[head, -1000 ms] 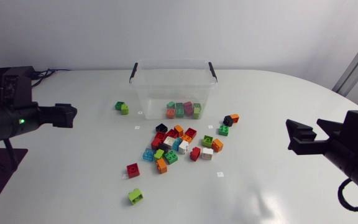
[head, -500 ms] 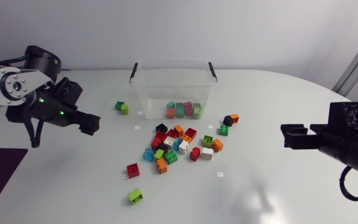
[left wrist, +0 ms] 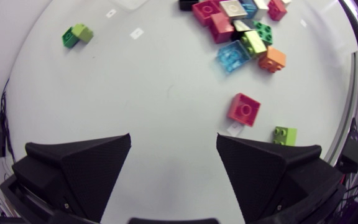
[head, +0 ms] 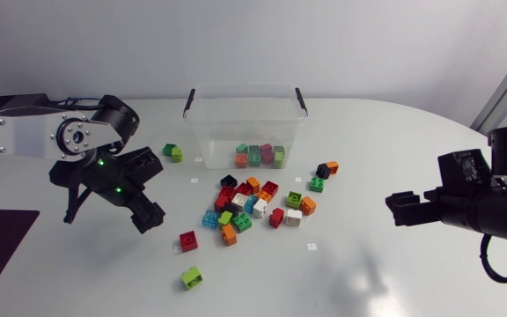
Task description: Place the duplo bricks in the container
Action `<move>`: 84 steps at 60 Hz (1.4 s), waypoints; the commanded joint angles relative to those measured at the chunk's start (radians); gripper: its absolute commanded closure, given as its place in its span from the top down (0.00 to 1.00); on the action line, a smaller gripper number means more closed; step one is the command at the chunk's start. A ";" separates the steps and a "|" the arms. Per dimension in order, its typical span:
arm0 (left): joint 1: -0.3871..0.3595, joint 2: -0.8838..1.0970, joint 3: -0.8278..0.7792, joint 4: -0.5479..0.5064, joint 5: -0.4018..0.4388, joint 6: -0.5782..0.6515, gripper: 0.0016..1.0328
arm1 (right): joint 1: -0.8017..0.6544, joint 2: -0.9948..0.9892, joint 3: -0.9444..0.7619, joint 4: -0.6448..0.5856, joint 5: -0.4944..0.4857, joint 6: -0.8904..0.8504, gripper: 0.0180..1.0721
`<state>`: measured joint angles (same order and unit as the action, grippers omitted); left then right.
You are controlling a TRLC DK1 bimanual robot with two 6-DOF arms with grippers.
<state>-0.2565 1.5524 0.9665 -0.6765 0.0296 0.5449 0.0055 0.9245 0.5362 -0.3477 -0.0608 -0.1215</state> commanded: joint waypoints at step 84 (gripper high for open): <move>-0.132 0.192 -0.075 0.146 0.254 0.277 0.34 | 0.120 0.000 0.028 -0.108 -0.168 -0.256 0.95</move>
<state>-0.3885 1.7226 0.8780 -0.5316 0.2600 0.7910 0.0902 0.9218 0.5789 -0.4664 -0.2317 -0.3679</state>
